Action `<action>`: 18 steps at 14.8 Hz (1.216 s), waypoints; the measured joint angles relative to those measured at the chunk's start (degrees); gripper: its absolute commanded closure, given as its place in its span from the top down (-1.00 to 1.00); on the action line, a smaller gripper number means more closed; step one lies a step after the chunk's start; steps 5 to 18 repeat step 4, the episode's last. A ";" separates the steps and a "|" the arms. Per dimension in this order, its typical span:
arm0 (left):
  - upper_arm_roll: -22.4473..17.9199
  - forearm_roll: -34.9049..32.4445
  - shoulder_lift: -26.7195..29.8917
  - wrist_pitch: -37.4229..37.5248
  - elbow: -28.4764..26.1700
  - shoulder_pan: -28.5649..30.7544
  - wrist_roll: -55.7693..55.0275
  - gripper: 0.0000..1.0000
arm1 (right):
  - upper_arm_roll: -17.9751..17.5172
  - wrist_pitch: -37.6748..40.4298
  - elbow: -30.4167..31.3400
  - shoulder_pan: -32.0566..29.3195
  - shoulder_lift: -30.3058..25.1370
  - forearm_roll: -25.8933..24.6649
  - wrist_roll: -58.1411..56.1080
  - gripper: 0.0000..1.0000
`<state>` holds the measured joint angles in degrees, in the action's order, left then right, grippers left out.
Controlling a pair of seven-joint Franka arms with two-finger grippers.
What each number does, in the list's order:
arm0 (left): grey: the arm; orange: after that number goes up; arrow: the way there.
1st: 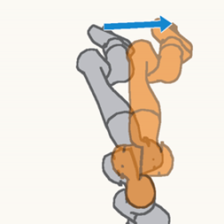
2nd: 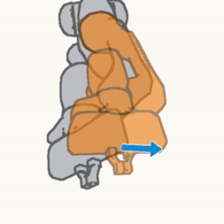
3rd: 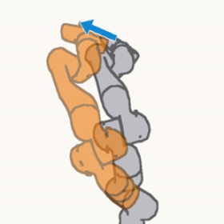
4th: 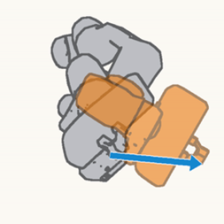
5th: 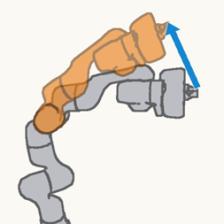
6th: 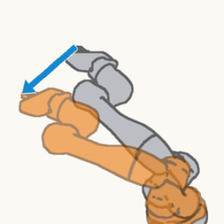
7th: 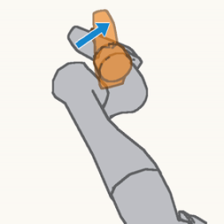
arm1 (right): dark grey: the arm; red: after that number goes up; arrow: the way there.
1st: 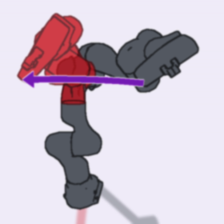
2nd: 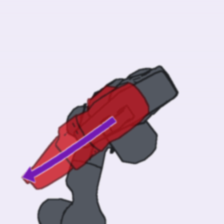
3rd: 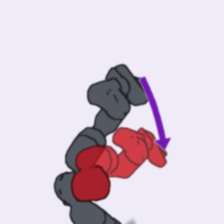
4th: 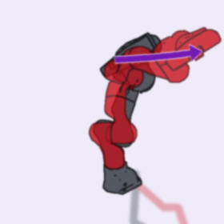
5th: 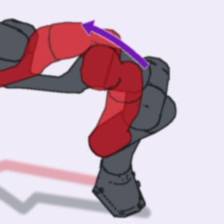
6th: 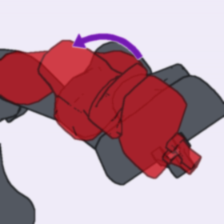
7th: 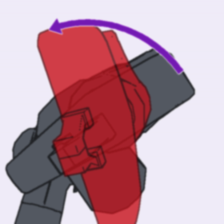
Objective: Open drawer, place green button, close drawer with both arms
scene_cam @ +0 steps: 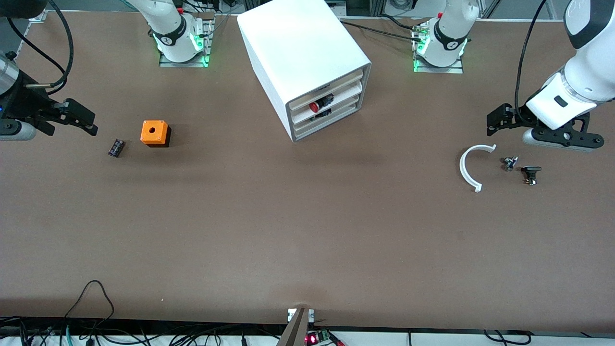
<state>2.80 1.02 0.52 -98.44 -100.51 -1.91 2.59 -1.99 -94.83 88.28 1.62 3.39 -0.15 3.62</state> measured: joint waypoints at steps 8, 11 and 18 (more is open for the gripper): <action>0.12 0.00 0.02 1.08 0.00 -0.30 0.00 1.00 | 0.01 0.00 0.00 0.00 0.00 0.00 -0.01 1.00; 0.12 0.00 0.02 1.08 0.00 -0.30 0.00 1.00 | 0.01 0.00 0.00 0.00 0.00 0.00 -0.01 1.00; 0.12 0.00 0.02 1.08 0.00 -0.30 0.00 1.00 | 0.01 0.00 0.00 0.00 0.00 0.00 -0.01 1.00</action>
